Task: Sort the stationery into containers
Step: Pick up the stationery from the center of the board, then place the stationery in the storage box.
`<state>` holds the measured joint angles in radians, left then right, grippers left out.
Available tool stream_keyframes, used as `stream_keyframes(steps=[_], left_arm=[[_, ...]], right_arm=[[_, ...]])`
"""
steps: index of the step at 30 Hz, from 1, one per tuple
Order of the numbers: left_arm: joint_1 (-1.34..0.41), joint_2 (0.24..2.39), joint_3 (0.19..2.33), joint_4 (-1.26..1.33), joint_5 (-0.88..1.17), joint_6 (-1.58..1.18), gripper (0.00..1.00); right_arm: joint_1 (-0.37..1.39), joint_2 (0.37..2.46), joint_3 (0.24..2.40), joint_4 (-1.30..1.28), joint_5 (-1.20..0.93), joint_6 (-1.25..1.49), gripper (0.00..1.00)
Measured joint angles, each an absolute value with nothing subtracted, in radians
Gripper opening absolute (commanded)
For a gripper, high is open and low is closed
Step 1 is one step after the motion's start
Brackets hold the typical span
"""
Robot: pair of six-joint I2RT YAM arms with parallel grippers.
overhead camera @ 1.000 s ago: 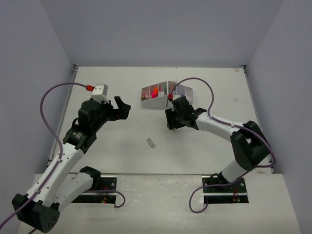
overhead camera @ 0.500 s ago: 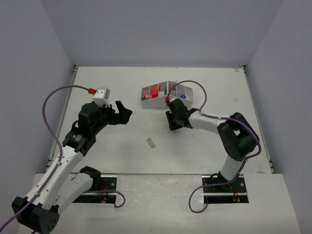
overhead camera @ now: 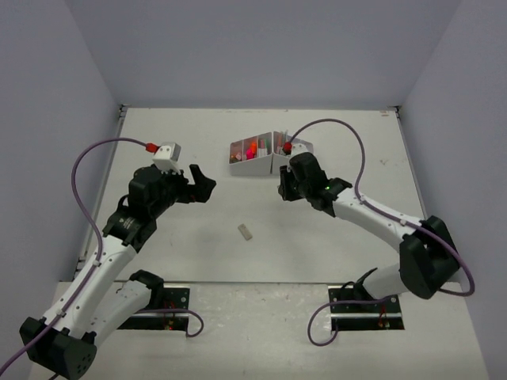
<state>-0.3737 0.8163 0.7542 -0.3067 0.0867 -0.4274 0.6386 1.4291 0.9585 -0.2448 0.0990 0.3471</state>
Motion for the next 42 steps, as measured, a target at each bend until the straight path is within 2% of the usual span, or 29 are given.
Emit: stream_keyframes(steps=[5,11,21,24,25,27,29,34,38,42], left_arm=[[-0.374,0.83,0.744,-0.306,0.099,-0.428,1.0],[-0.375,0.836,0.732,-0.306,0.122,-0.427,1.0],[-0.385,0.834,0.705,-0.309,0.128,-0.428,1.0],[-0.389,0.834,0.7,-0.309,0.129,-0.428,1.0],[-0.39,0.836,0.699,-0.308,0.131,-0.429,1.0],[-0.393,0.836,0.695,-0.308,0.132,-0.429,1.0],[-0.395,0.836,0.69,-0.309,0.134,-0.429,1.0],[-0.396,0.836,0.687,-0.309,0.136,-0.43,1.0],[-0.4,0.831,0.687,-0.309,0.137,-0.43,1.0],[-0.402,0.803,0.688,-0.325,0.098,-0.434,1.0]], right_arm=[[0.455,1.36,1.009,-0.256,0.096,0.355,0.11],[0.281,1.561,1.196,-0.286,0.077,0.351,0.12],[0.256,1.794,1.372,-0.341,0.028,0.338,0.21],[0.256,1.816,1.383,-0.344,0.021,0.334,0.3],[0.256,1.823,1.387,-0.348,0.017,0.333,0.3],[0.256,1.84,1.402,-0.347,0.011,0.331,0.4],[0.256,1.851,1.41,-0.345,0.01,0.329,0.44],[0.256,1.854,1.41,-0.347,0.01,0.327,0.46],[0.257,1.845,1.41,-0.354,0.01,0.326,0.43],[0.308,1.721,1.345,-0.361,0.078,0.332,0.43]])
